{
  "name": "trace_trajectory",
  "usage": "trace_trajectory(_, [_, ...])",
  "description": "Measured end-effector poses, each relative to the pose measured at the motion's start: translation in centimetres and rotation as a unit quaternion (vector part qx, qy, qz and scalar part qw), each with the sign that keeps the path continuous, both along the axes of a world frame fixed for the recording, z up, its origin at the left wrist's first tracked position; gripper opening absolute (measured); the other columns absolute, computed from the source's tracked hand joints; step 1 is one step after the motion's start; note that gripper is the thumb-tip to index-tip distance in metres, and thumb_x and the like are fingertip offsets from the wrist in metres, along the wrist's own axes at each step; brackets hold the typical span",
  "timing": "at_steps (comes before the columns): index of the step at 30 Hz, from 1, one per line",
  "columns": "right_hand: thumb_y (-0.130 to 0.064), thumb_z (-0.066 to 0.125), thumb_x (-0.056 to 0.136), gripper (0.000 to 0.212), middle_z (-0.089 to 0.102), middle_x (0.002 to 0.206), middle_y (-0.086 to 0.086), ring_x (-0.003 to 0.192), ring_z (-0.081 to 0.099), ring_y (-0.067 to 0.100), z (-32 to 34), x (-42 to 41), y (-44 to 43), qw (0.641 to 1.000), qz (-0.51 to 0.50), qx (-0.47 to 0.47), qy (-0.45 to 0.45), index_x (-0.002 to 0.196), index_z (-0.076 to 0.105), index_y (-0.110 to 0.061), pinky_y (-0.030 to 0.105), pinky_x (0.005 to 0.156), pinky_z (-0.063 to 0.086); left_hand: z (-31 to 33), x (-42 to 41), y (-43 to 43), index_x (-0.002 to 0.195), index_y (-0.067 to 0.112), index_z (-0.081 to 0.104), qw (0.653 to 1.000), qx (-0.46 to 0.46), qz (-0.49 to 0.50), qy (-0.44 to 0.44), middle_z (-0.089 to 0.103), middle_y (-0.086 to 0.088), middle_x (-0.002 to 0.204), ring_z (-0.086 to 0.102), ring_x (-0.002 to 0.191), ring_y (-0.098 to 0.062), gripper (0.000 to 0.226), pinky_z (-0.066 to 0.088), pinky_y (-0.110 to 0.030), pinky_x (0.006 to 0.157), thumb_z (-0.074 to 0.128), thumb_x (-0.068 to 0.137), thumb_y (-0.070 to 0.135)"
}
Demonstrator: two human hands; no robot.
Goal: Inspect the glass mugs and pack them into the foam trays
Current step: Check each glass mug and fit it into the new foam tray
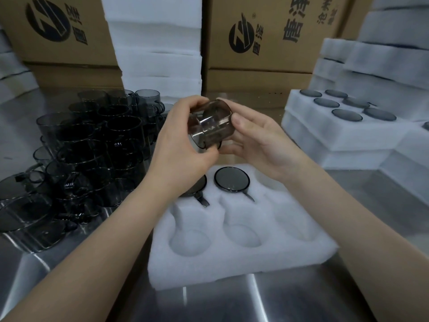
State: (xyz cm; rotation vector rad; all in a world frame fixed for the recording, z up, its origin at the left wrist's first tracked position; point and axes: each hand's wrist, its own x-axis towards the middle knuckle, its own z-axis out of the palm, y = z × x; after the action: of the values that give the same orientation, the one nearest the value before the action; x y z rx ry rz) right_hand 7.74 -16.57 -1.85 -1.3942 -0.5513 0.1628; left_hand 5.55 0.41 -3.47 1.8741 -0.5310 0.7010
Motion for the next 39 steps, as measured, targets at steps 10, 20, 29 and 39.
trace_trajectory(10, [-0.033, 0.084, 0.060, 0.039, 0.063, 0.092, -0.002, 0.085, 0.063, 0.007, -0.4, -0.1, 0.3, 0.974, -0.151, -0.090, -0.143, 0.087, 0.058, -0.021, 0.026, 0.074, 0.053, 0.1, -0.1, -0.1, 0.123, 0.020, 0.061, 0.997, 0.079, 0.010, 0.010, 0.065, 0.012, 0.112, 0.059, 0.107, -0.010, 0.060, 0.044, -0.022, 0.095, 0.081, 0.069, 0.005])
trace_trajectory(20, [-0.027, 0.061, 0.091, 0.014, 0.066, 0.073, 0.002, 0.057, 0.056, 0.017, -0.2, 0.6, -0.1, 0.995, -0.088, 0.039, -0.020, 0.080, 0.069, -0.023, 0.028, 0.050, 0.045, -0.1, 0.1, -0.1, 0.128, 0.020, 0.057, 0.996, 0.084, -0.011, -0.024, 0.062, 0.015, 0.115, 0.057, 0.107, -0.005, 0.067, 0.042, -0.019, 0.098, 0.084, 0.068, 0.010])
trace_trajectory(29, [-0.001, 0.058, 0.085, 0.040, 0.064, 0.110, 0.008, 0.098, 0.062, 0.020, -0.1, 0.8, -0.7, 0.996, 0.067, 0.051, 0.019, 0.123, 0.060, -0.014, 0.027, 0.084, 0.052, -0.5, 0.6, 0.3, 0.120, 0.038, 0.054, 1.000, 0.020, 0.007, 0.006, 0.060, 0.028, 0.103, 0.057, 0.096, 0.007, 0.063, 0.042, -0.008, 0.088, 0.083, 0.067, 0.017])
trace_trajectory(39, [-0.022, 0.069, 0.084, 0.010, 0.060, 0.087, 0.012, 0.061, 0.055, 0.019, -0.3, 0.1, 0.6, 0.985, -0.133, -0.025, -0.109, 0.079, 0.062, -0.025, 0.028, 0.047, 0.043, -0.5, 0.6, 0.3, 0.121, 0.036, 0.052, 0.990, 0.125, 0.052, -0.029, 0.052, 0.033, 0.095, 0.051, 0.095, -0.009, 0.066, 0.032, -0.004, 0.084, 0.082, 0.064, 0.024])
